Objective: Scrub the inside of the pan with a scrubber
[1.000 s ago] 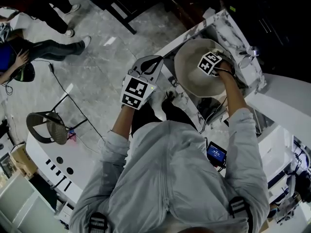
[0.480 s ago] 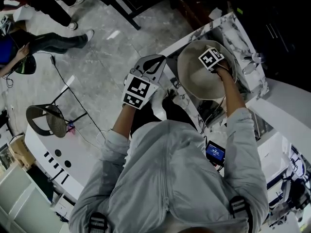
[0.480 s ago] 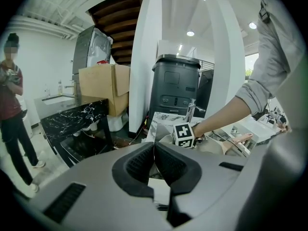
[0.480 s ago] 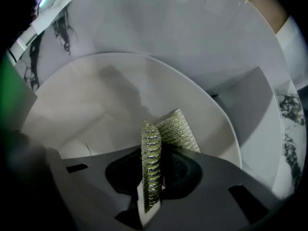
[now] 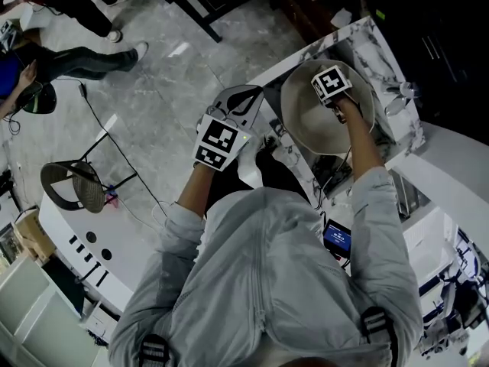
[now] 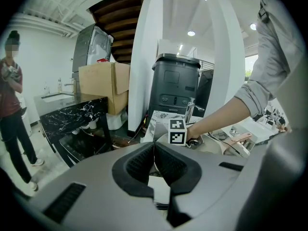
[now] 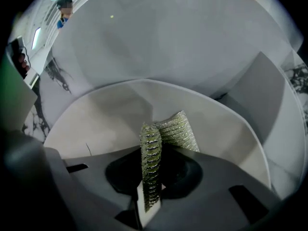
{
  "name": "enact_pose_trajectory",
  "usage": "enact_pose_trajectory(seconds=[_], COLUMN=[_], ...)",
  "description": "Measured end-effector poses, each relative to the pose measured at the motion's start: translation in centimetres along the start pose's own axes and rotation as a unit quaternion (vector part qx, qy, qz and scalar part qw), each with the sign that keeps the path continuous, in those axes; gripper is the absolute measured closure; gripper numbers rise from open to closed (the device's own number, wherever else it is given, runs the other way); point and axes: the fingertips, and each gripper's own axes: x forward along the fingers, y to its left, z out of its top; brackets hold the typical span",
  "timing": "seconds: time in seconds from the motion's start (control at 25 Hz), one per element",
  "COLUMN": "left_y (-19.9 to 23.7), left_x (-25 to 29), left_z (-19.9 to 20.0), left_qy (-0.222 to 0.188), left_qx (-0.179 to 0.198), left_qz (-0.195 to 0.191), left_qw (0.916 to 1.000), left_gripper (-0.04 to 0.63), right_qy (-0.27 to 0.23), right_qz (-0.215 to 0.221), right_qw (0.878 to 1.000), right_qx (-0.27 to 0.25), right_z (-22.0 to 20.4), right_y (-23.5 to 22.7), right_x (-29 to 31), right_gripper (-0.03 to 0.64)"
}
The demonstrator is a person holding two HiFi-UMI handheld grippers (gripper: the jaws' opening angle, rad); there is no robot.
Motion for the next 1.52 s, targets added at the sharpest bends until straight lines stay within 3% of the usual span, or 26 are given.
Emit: enact_pose_trajectory(seconds=[0.24, 0.48, 0.8, 1.0, 1.32, 1.52], left_y=[-0.1, -0.2, 0.1, -0.1, -0.8, -1.7], left_x=[-0.2, -0.6, -1.7, -2.0, -2.0, -1.4], left_z=[-0.1, -0.1, -0.5, -0.7, -0.6, -0.4], left_qy=[-0.003, -0.005, -0.006, -0.007, -0.01, -0.01], left_qx=[-0.001, -0.002, -0.007, -0.008, -0.004, 0.001], left_qz=[-0.003, -0.002, 0.004, 0.003, -0.005, -0.017], left_qw=[1.0, 1.0, 1.0, 0.9999, 0.9999, 0.9998], left_gripper=[0.572, 0.572, 0.572, 0.572, 0.572, 0.572], right_qy=[-0.02, -0.032, -0.002, 0.003, 0.047, 0.079], right_qz=[0.045, 0.116, 0.206, 0.237, 0.347, 0.389], right_qw=[0.998, 0.991, 0.978, 0.972, 0.936, 0.916], right_qx=[0.047, 0.061, 0.012, 0.003, -0.031, -0.051], right_z=[1.0, 1.6, 0.7, 0.0, -3.5, -6.3], right_y=[1.7, 4.7, 9.7, 11.4, 15.8, 17.1], right_x=[0.1, 0.0, -0.5, -0.9, -3.2, -4.5], right_gripper=[0.529, 0.529, 0.529, 0.529, 0.529, 0.529])
